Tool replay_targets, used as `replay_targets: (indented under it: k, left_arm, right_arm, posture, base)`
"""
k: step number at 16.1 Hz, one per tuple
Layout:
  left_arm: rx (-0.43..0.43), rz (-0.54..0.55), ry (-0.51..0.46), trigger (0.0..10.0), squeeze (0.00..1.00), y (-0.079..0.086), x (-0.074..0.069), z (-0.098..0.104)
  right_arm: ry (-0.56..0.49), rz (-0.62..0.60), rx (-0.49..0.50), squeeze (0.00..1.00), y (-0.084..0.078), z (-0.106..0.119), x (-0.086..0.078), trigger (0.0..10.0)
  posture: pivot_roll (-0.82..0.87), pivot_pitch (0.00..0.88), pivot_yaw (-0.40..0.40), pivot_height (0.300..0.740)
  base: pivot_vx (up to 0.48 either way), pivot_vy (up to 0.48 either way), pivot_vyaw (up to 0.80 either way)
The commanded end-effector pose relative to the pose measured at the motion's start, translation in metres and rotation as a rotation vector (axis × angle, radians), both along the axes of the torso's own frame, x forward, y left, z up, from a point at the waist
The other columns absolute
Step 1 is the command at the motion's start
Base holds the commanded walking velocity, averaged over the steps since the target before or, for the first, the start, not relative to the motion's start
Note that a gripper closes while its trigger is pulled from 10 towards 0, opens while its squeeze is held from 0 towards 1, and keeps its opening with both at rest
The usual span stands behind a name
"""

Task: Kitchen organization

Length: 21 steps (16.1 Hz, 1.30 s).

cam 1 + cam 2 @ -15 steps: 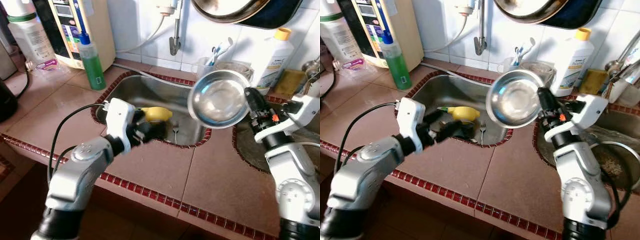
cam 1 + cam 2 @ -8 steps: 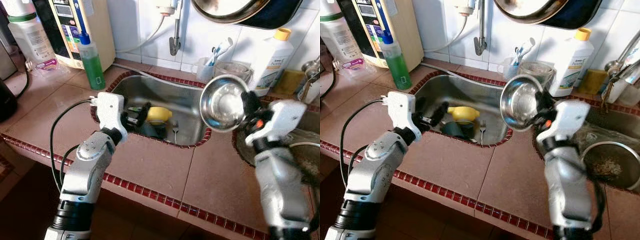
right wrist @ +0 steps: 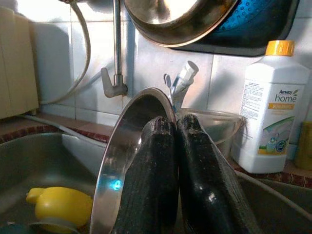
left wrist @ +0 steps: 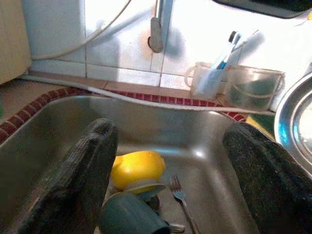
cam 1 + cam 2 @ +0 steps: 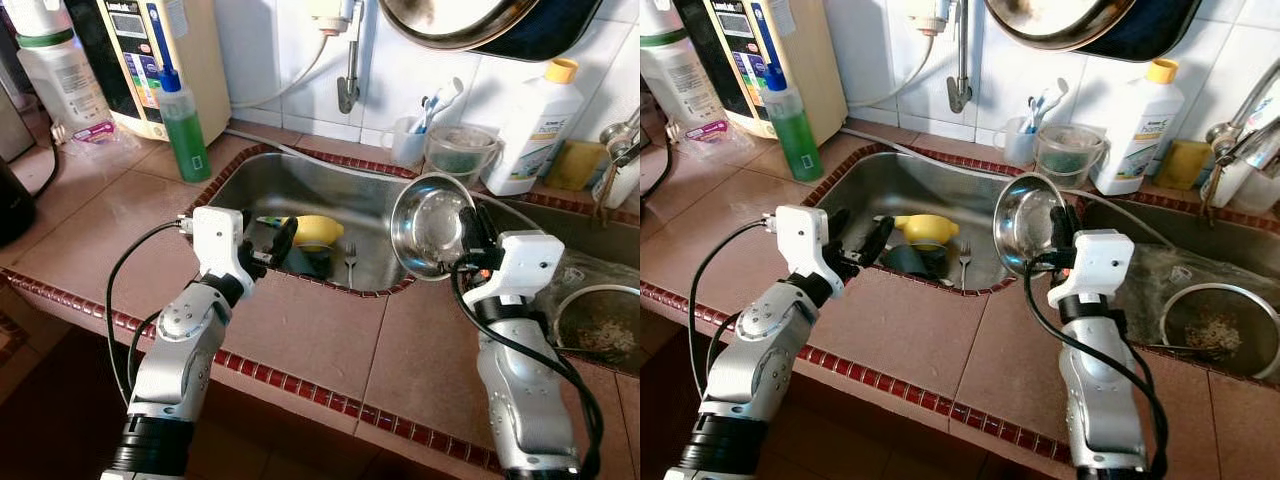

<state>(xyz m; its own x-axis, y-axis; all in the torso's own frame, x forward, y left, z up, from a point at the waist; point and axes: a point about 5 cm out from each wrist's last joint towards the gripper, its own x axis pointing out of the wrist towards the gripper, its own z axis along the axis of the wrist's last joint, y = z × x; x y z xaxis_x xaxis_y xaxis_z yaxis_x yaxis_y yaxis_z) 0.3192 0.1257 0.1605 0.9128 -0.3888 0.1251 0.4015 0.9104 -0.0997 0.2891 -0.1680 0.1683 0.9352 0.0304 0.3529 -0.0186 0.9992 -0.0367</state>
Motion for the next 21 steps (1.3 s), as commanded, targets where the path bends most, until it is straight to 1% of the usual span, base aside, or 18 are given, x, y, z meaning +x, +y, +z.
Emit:
replay_targets:
  k: [1, 2, 3, 4, 7, 9, 10, 14, 15, 17, 21]
  left_arm:
    - [0.004, -0.001, -0.019, 10.0, 0.0, 0.001, 0.002, 0.003]
    - [0.005, -0.004, -0.018, 10.0, 0.0, 0.002, 0.001, 0.003]
    - [0.007, -0.006, -0.008, 10.0, 0.0, 0.003, 0.001, 0.002]
    - [0.009, -0.006, -0.004, 10.0, 0.0, 0.004, 0.0, 0.001]
    - [0.021, -0.01, 0.0, 10.0, 0.0, 0.005, 0.0, 0.0]
    - [0.018, -0.01, -0.008, 10.0, 0.0, 0.004, 0.0, 0.002]
    - [0.006, -0.005, 0.003, 10.0, 0.0, 0.003, 0.0, 0.001]
    - [0.043, -0.025, 0.017, 10.0, 0.0, 0.0, -0.002, -0.003]
    - [0.034, -0.033, 0.015, 10.0, 0.0, 0.0, -0.003, -0.003]
    - [0.049, -0.045, 0.009, 10.0, 0.0, 0.0, -0.004, -0.003]
    - [0.045, -0.059, 0.015, 10.0, 0.0, 0.002, -0.005, -0.004]
  right_arm:
    - [-0.031, 0.001, -0.014, 0.0, 0.001, 0.006, 0.001, 10.0]
    - [-0.032, 0.001, -0.016, 0.0, 0.001, 0.005, 0.001, 10.0]
    - [-0.028, -0.001, 0.01, 0.0, 0.001, 0.005, 0.001, 10.0]
    - [-0.027, -0.001, 0.014, 0.0, 0.001, 0.005, 0.001, 10.0]
    - [-0.031, 0.009, -0.003, 0.0, 0.006, 0.005, 0.001, 10.0]
    - [-0.026, 0.015, -0.007, 0.0, 0.007, 0.004, 0.002, 10.0]
    - [-0.017, 0.017, -0.003, 0.0, 0.008, 0.003, 0.003, 10.0]
    - [-0.008, 0.021, -0.002, 0.0, 0.008, 0.003, 0.006, 10.0]
    - [-0.003, 0.024, -0.01, 0.0, 0.009, 0.002, 0.006, 10.0]
    - [-0.001, 0.029, -0.012, 0.0, 0.011, 0.001, 0.006, 10.0]
    - [-0.001, 0.037, -0.028, 0.0, 0.012, 0.0, 0.006, 10.0]
  posture:
    - [-0.2, 0.025, 0.033, 0.74]
    - [-0.2, 0.025, 0.034, 0.74]
    - [-0.2, 0.027, 0.032, 0.74]
    - [-0.21, 0.028, 0.034, 0.74]
    - [-0.2, 0.025, 0.034, 0.74]
    - [-0.2, 0.019, 0.031, 0.74]
    - [-0.2, 0.017, 0.03, 0.74]
    - [-0.2, 0.007, 0.027, 0.74]
    - [-0.2, 0.003, 0.026, 0.74]
    - [-0.2, 0.0, 0.026, 0.74]
    - [-0.2, 0.0, 0.024, 0.74]
  base:
    - [0.0, 0.454, 0.0]
    - [0.0, 0.45, 0.0]
    - [0.0, 0.439, 0.0]
    - [0.0, 0.442, 0.0]
    - [0.0, 0.382, 0.0]
    - [0.0, 0.124, 0.0]
    - [0.0, 0.0, 0.0]
    - [0.0, 0.0, -0.71]
    - [0.0, 0.0, -0.76]
    - [0.0, 0.0, -0.75]
    - [0.0, 0.0, -0.75]
